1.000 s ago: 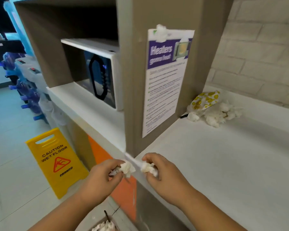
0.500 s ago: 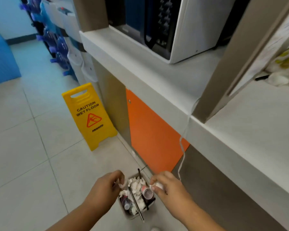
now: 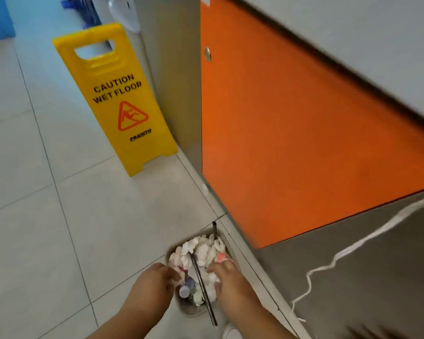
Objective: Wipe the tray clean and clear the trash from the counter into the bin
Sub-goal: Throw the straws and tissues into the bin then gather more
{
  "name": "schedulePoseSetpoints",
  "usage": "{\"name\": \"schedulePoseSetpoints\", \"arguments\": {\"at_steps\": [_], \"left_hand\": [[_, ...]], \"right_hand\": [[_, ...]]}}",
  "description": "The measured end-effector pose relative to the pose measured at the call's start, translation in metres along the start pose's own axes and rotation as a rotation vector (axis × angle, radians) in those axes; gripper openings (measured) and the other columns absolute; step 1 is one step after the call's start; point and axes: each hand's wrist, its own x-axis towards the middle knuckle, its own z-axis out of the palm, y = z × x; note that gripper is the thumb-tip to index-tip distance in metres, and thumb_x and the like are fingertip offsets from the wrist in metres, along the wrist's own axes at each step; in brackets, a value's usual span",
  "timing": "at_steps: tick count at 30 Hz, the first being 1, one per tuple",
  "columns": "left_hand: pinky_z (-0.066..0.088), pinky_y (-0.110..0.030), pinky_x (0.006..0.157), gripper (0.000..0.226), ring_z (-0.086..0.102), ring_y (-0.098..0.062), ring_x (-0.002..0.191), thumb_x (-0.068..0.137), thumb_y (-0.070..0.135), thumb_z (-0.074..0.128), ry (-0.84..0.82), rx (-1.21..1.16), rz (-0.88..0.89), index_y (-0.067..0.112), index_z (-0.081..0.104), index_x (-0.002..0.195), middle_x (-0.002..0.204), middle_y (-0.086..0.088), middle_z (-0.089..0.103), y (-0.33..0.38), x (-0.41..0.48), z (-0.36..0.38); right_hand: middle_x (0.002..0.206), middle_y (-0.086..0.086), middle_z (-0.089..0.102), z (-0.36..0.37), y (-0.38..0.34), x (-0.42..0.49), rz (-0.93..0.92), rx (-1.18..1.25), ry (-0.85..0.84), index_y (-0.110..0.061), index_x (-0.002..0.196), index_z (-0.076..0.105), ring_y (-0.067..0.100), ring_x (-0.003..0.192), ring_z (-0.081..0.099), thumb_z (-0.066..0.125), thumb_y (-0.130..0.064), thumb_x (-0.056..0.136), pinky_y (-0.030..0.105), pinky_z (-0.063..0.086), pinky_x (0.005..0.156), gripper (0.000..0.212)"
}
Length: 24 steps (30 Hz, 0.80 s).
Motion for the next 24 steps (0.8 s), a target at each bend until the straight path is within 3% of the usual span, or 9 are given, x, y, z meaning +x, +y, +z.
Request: {"name": "schedulePoseSetpoints", "arguments": {"at_steps": [3,7,9,12,19,24], "left_hand": [[0.032,-0.012,0.077,0.025,0.055,-0.009,0.104,0.090,0.020,0.051,-0.026,0.004,0.008,0.036,0.065,0.104,0.104,0.012,0.049,-0.008,0.020,0.028],[0.035,-0.013,0.082,0.030,0.054,-0.011,0.110,0.090,0.022,0.053,-0.101,0.067,0.029,0.028,0.063,0.118,0.115,0.008,0.047,-0.010,0.044,0.052],[0.039,-0.017,0.090,0.033,0.055,-0.015,0.110,0.089,0.025,0.056,-0.141,0.078,0.015,0.026,0.060,0.122,0.124,0.004,0.046,-0.007,0.053,0.060],[0.041,-0.020,0.091,0.040,0.054,-0.017,0.108,0.087,0.026,0.059,-0.181,0.058,0.010,0.026,0.057,0.127,0.127,0.002,0.043,-0.004,0.061,0.070],[0.034,-0.023,0.105,0.051,0.038,-0.017,0.133,0.091,0.028,0.053,-0.301,0.129,0.050,0.022,0.040,0.140,0.149,0.001,0.029,0.002,0.057,0.077],[0.036,-0.019,0.098,0.042,0.045,-0.014,0.126,0.092,0.024,0.052,-0.238,0.095,0.083,0.024,0.048,0.134,0.142,0.004,0.039,0.008,0.047,0.062]], "right_hand": [[0.145,-0.009,0.030,0.021,0.017,0.020,0.004,0.017,-0.030,-0.036,0.135,0.042,0.013,0.127,0.040,0.041,0.004,0.089,0.018,0.034,0.099,0.061],[0.150,-0.013,0.023,0.036,0.038,0.025,-0.044,0.025,-0.065,-0.035,0.139,0.037,0.009,0.132,0.035,0.045,-0.006,0.092,0.017,0.033,0.101,0.056],[0.145,-0.013,0.028,0.038,0.046,0.021,-0.038,0.039,-0.053,-0.032,0.137,0.040,0.010,0.126,0.042,0.047,-0.013,0.093,0.020,0.036,0.101,0.049],[0.142,-0.013,0.031,0.038,0.056,0.014,-0.002,0.037,-0.052,-0.034,0.135,0.042,0.014,0.120,0.048,0.046,-0.018,0.095,0.026,0.041,0.098,0.043],[0.140,-0.016,0.033,0.026,0.062,-0.002,0.011,0.073,-0.026,-0.037,0.131,0.045,0.011,0.118,0.048,0.046,-0.018,0.095,0.024,0.041,0.097,0.041],[0.137,-0.018,0.037,0.008,0.049,-0.007,-0.009,0.127,0.069,-0.032,0.127,0.051,0.008,0.111,0.051,0.049,-0.016,0.094,0.021,0.042,0.094,0.037]]}}
